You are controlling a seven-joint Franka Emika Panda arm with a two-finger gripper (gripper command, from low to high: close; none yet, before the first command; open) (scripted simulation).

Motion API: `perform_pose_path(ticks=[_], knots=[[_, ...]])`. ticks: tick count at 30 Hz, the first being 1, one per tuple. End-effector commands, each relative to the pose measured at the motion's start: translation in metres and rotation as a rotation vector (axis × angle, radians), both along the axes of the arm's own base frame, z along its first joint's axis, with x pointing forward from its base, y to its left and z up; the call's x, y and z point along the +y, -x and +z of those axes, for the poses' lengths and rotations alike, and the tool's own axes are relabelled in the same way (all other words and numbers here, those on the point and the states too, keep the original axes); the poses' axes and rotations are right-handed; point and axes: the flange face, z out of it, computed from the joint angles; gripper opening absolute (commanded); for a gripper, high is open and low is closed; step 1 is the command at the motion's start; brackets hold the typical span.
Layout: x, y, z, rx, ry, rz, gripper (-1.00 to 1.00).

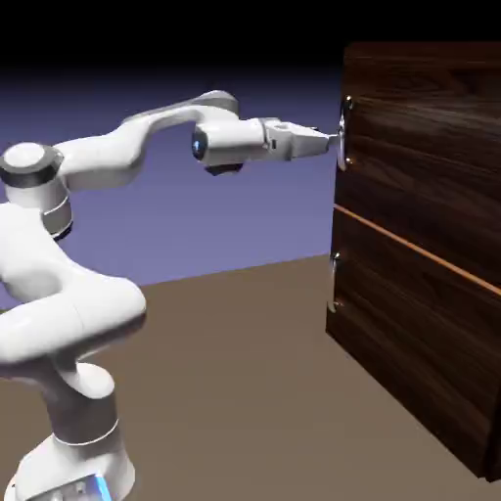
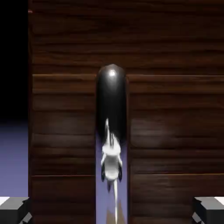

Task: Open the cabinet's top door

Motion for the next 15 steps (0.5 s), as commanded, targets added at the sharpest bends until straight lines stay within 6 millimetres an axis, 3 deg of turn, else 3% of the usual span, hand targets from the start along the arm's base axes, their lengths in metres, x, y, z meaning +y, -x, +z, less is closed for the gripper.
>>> perform_pose_path(ticks=[1, 2, 3, 4, 15], knots=[[-0.001, -0.01, 0.0, 0.0, 0.0, 0.0, 0.0], [-0.002, -0.017, 0.0, 0.001, -0.001, 0.0, 0.0], [-0.002, -0.017, 0.0, 0.001, -0.001, 0.0, -1.0], [-0.002, -0.017, 0.0, 0.001, -0.001, 0.0, -1.0], [-0.036, 0.076, 0.0, 0.001, -0.001, 0.197, -1.0]])
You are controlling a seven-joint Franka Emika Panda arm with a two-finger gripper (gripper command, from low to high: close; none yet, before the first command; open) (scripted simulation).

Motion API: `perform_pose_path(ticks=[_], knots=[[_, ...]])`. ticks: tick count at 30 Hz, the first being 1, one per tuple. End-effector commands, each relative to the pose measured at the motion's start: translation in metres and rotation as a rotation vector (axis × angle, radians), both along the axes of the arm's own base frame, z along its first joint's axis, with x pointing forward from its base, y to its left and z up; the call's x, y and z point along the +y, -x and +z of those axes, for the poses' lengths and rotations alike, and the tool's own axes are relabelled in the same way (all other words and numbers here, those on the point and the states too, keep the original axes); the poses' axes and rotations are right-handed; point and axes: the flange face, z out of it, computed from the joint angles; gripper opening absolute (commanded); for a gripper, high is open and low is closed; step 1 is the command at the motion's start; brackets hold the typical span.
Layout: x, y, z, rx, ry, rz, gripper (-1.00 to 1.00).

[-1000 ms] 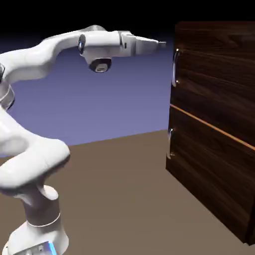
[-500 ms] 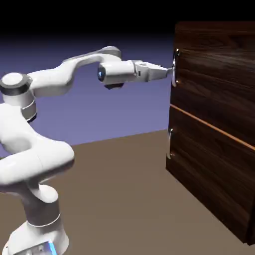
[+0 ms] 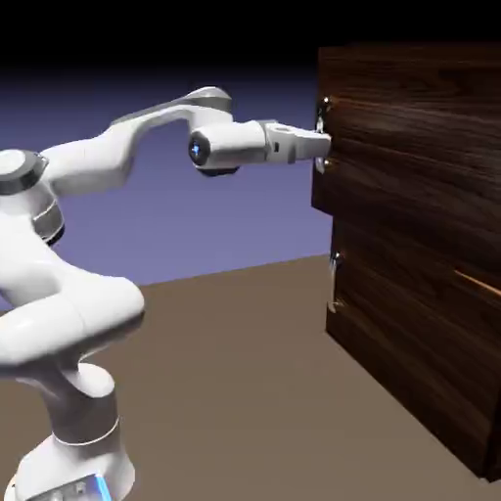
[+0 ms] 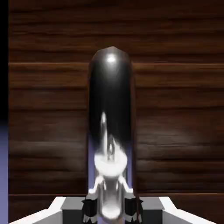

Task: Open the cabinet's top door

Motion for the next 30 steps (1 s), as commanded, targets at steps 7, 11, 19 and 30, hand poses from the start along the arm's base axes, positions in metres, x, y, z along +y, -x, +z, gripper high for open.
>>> perform_pose_path(ticks=[7, 11, 19, 30], knots=[[-0.037, 0.064, 0.0, 0.0, 0.0, 0.144, -1.0], [-0.065, 0.102, 0.0, 0.0, 0.0, 0.237, -1.0], [-0.122, 0.16, 0.0, 0.0, 0.0, 0.396, -1.0], [-0.189, 0.21, 0.0, 0.0, -0.001, 0.56, -1.0]])
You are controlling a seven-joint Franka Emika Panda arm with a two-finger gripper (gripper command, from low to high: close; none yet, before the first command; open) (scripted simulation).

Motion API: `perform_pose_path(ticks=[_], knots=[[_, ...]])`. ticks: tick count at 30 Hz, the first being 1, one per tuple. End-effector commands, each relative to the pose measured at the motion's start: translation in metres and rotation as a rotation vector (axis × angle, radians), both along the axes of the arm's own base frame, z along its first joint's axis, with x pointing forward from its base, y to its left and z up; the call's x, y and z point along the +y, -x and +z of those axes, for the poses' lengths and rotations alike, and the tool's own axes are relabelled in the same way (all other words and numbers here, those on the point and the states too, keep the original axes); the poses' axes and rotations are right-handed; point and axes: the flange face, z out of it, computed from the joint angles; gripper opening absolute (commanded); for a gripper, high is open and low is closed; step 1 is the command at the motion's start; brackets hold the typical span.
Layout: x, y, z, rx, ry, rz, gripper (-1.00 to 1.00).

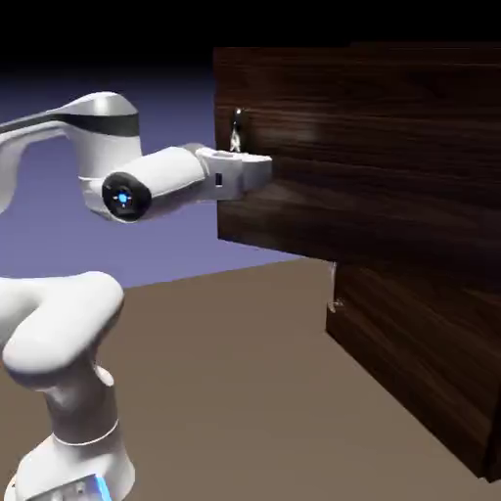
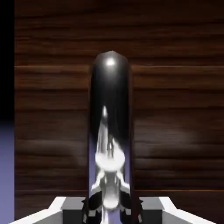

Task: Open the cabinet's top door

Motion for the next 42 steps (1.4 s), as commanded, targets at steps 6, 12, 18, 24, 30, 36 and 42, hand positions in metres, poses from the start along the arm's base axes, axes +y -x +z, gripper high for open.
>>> perform_pose_path(ticks=[6, 12, 18, 24, 30, 36, 42], knots=[[-0.037, 0.021, 0.0, 0.0, 0.0, 0.083, -1.0], [-0.08, 0.04, 0.0, 0.0, 0.0, 0.175, -1.0], [-0.133, 0.058, 0.0, 0.0, 0.0, 0.285, -1.0], [-0.196, 0.072, 0.0, 0.0, 0.0, 0.411, -1.0], [-0.26, 0.077, 0.0, 0.0, 0.0, 0.537, -1.0], [-0.312, 0.075, 0.0, 0.0, 0.0, 0.639, -1.0], [-0.353, 0.07, 0.0, 0.0, 0.0, 0.72, -1.0]])
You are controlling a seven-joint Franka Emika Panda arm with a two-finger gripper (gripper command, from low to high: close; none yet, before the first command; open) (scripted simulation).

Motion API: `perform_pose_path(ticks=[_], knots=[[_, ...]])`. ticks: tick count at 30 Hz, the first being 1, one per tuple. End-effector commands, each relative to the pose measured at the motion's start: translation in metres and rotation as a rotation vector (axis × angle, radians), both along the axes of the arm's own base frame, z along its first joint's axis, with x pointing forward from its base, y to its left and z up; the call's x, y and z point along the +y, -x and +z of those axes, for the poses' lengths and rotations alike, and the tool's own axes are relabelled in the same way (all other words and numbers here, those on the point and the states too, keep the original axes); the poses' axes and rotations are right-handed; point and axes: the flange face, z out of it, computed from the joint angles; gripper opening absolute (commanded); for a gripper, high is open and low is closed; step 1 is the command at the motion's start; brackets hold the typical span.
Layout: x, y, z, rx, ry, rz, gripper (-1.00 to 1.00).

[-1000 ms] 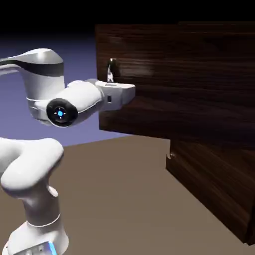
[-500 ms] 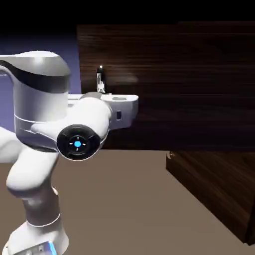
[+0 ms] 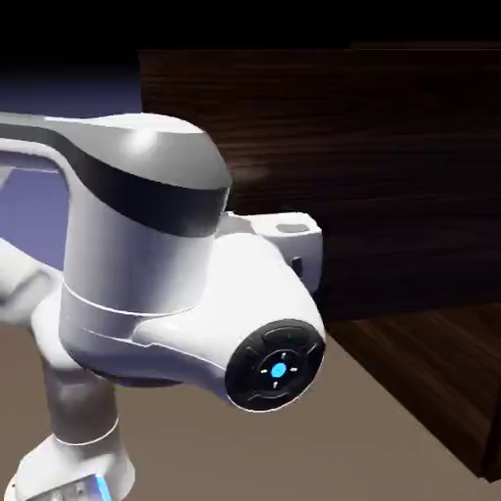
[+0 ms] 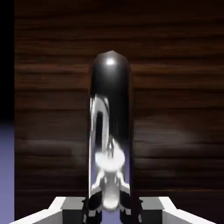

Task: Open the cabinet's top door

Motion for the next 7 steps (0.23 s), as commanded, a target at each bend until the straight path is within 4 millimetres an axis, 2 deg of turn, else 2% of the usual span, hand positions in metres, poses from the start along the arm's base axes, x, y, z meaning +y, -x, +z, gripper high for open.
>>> perform_pose_path(ticks=[1, 7], knots=[[-0.006, -0.001, 0.0, 0.0, 0.0, 0.012, -1.0], [-0.044, -0.009, 0.0, 0.0, 0.0, 0.087, -1.0]])
